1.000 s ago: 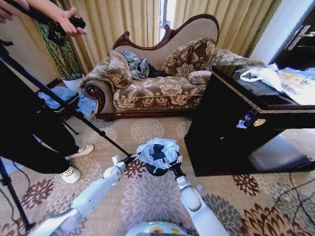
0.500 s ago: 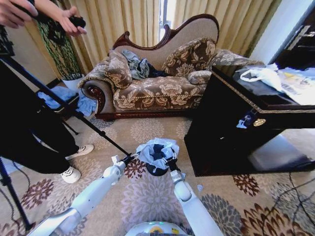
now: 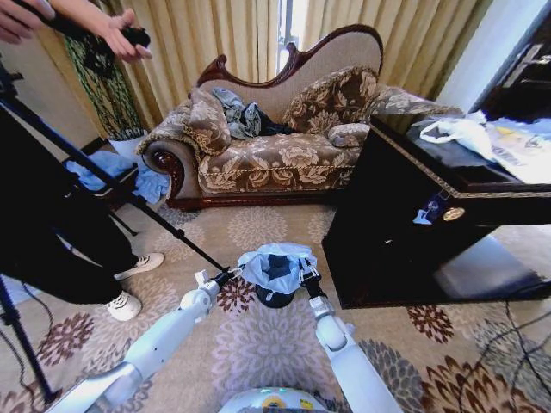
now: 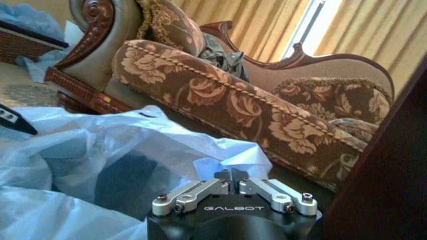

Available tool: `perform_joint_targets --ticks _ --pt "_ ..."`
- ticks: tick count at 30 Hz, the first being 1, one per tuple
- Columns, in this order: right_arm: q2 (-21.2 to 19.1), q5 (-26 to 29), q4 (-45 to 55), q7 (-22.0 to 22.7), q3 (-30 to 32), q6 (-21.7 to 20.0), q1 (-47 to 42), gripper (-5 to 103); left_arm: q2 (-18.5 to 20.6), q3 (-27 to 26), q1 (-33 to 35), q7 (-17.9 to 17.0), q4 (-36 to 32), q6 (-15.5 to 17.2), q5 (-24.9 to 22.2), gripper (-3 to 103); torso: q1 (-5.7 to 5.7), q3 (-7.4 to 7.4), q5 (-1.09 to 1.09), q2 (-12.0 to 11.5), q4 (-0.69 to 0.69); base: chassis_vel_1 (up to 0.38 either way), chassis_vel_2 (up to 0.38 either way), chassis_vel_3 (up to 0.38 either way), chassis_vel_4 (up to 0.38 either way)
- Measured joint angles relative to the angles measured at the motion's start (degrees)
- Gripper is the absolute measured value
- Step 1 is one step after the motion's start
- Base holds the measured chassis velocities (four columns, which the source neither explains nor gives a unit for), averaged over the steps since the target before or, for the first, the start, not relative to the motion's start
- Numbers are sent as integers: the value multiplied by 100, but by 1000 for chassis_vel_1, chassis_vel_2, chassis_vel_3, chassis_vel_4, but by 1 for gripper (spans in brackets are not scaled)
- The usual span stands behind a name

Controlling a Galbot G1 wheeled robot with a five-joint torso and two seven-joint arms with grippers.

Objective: Place a garbage bag over the trash bin.

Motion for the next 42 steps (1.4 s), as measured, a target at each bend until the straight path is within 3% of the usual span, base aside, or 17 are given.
perform_joint_targets --ticks 12,23,42 --pt "-114 -48 -283 11 595 179 -125 0 -61 39 -36 0 114 7 -7 98 0 0 1 0 0 0 0 0 0" --pt "-182 -35 -154 -32 632 197 -683 0 -110 57 -44 30 215 -2 -7 98 0 0 0 0 -1 0 0 0 0" --pt "264 -425 -1260 -72 883 466 -234 0 -177 28 -2 83 380 -29 39 98 0 0 0 0 0 0 0 0 0"
